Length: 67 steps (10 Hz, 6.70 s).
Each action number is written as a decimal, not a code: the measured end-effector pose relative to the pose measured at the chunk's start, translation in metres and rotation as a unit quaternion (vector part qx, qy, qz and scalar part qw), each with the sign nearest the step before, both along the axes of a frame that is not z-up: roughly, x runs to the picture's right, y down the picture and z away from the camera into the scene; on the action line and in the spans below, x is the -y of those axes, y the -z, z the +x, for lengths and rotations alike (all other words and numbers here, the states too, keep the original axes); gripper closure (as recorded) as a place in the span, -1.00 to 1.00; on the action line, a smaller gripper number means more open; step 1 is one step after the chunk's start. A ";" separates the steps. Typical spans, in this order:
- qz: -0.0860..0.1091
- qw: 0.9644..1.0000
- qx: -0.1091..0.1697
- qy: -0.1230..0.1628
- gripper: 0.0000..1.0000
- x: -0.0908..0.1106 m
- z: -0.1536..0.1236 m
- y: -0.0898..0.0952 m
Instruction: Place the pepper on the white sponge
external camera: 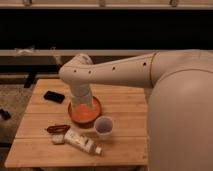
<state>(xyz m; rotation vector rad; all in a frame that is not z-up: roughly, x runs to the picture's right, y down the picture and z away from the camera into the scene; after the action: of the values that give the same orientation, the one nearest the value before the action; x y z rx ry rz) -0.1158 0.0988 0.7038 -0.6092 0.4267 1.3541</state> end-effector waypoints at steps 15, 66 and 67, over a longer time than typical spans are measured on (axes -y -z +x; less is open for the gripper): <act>-0.019 0.942 0.194 0.275 -0.30 -0.083 -0.145 -0.014; 0.007 0.983 0.141 0.121 1.00 -0.010 -0.089 -0.038; 0.007 0.982 0.143 0.124 1.00 -0.011 -0.092 -0.036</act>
<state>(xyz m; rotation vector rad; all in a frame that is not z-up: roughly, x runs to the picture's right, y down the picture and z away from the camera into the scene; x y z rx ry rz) -0.2080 0.1096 0.7401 -0.7031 0.2487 1.0125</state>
